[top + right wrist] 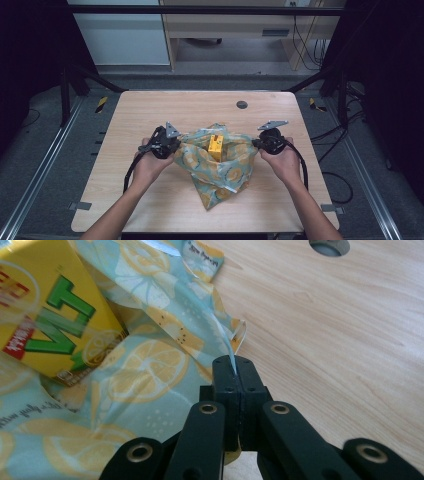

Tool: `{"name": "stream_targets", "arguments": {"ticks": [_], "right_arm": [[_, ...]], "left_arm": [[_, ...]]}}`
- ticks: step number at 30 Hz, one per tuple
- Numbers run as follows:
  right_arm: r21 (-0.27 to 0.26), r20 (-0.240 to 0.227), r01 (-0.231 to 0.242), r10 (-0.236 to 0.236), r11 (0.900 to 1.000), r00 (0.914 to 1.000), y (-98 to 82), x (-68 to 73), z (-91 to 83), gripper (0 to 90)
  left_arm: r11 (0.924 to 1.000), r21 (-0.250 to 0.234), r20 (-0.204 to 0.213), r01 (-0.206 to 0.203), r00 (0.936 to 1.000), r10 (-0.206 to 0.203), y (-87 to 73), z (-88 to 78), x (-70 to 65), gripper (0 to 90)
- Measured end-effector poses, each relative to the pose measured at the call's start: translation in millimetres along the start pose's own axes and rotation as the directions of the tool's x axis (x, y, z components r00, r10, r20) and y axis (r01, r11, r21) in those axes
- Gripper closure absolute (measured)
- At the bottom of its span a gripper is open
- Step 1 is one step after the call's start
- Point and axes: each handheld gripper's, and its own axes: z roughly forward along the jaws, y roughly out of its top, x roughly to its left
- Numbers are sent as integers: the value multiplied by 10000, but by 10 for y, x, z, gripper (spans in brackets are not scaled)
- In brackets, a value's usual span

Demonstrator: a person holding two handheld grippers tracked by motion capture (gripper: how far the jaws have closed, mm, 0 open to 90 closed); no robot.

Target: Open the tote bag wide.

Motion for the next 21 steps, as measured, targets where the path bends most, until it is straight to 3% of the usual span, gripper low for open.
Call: {"name": "stream_targets", "arguments": {"ticks": [21], "right_arm": [[726, -169, -243, 256, 9971, 9995, -218, -64, 173, 900]], "left_arm": [[9992, 387, 276, 80, 9996, -91, -143, 243, -65, 892]]}}
